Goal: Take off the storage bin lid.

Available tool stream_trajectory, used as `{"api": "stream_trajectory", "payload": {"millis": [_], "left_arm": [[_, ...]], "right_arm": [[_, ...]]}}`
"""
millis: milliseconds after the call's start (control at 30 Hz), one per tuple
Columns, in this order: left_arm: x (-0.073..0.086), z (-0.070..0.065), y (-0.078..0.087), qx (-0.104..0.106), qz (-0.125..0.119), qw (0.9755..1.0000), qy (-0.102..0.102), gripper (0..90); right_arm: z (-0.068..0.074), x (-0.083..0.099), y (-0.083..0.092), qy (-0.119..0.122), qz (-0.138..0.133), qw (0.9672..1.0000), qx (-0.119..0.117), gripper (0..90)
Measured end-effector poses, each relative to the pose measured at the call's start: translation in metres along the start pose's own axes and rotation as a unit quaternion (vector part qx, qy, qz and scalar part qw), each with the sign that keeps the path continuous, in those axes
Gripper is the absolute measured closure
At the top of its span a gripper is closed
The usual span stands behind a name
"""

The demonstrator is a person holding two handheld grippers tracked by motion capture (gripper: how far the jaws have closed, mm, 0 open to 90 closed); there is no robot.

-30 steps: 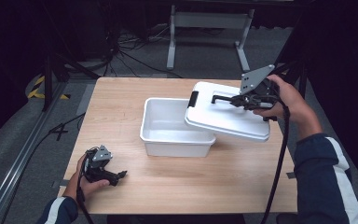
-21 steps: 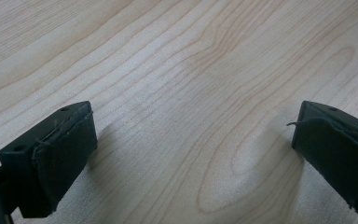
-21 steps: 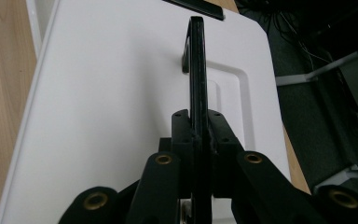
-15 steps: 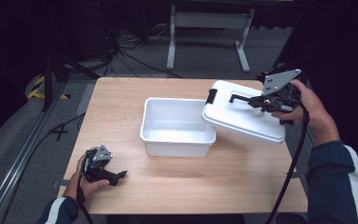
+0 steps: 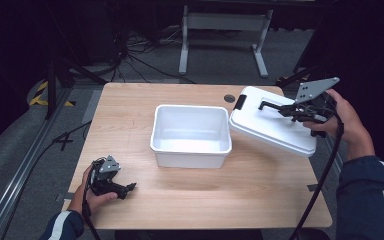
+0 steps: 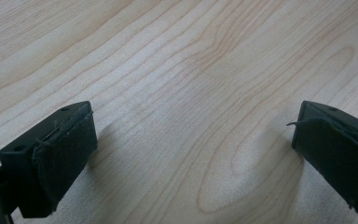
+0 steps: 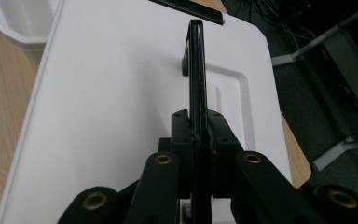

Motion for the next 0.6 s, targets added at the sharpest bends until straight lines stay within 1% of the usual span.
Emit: {"api": "stream_trajectory", "payload": {"millis": [33, 67, 100, 233, 333, 467, 533, 600], "left_arm": [[0.0, 0.0, 0.0, 0.0, 0.0, 1.0, 0.0, 0.4], [0.0, 0.0, 0.0, 0.0, 0.0, 1.0, 0.0, 0.3], [0.0, 0.0, 0.0, 0.0, 0.0, 1.0, 0.0, 0.4], [0.0, 0.0, 0.0, 0.0, 0.0, 1.0, 0.0, 0.4], [0.0, 0.0, 0.0, 0.0, 0.0, 1.0, 0.0, 0.3], [0.0, 0.0, 0.0, 0.0, 0.0, 1.0, 0.0, 0.4], [0.0, 0.0, 0.0, 0.0, 0.0, 1.0, 0.0, 0.4], [0.0, 0.0, 0.0, 0.0, 0.0, 1.0, 0.0, 0.3]], "right_arm": [[0.0, 0.002, 0.001, -0.005, 0.003, 1.0, 0.005, 84.3], [-0.001, 0.006, 0.001, -0.007, 0.001, 1.0, 0.002, 84.3], [-0.001, 0.008, 0.001, -0.01, 0.004, 0.9999, 0.005, 84.3], [-0.001, 0.019, -0.002, -0.018, 0.005, 0.9998, 0.001, 84.4], [-0.002, 0.03, -0.008, -0.029, 0.01, 0.9995, -0.004, 84.4], [-0.004, 0.041, -0.015, -0.044, 0.008, 0.999, -0.008, 84.4], [-0.004, 0.044, -0.018, -0.047, 0.007, 0.9989, -0.006, 84.5], [-0.004, 0.048, -0.023, -0.05, 0.009, 0.9987, -0.009, 84.4]]}}
Point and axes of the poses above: each handheld gripper's, and its own axes: y roughly backward along the jaws, x roughly out of its underside, z roughly to its left, the point moved 2 cm from there along -y, roughly forward along the jaws, and after that the axes turned 2 degrees about -x, right-handed, at the moved point
